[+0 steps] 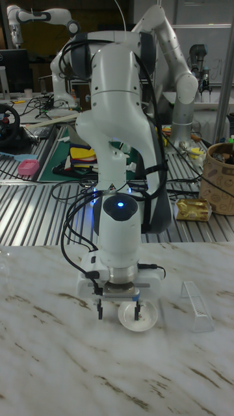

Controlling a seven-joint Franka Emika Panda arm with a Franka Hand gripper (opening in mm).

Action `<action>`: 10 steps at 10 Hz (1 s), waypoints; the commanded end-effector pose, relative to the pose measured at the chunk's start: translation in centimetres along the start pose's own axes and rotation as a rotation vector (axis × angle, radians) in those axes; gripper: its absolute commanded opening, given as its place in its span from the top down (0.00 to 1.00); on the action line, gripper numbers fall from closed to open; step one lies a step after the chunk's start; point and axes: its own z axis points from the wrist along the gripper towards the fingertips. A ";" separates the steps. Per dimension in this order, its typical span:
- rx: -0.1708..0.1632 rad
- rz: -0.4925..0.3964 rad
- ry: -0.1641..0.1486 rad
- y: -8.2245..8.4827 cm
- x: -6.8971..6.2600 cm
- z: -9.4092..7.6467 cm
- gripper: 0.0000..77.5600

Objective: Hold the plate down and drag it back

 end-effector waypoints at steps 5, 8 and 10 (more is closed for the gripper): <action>0.001 0.015 0.013 1.6 1.5 -4.2 0.01; -0.011 0.019 0.026 2.7 2.4 -5.8 0.01; -0.018 0.022 0.026 3.5 2.9 -6.5 0.01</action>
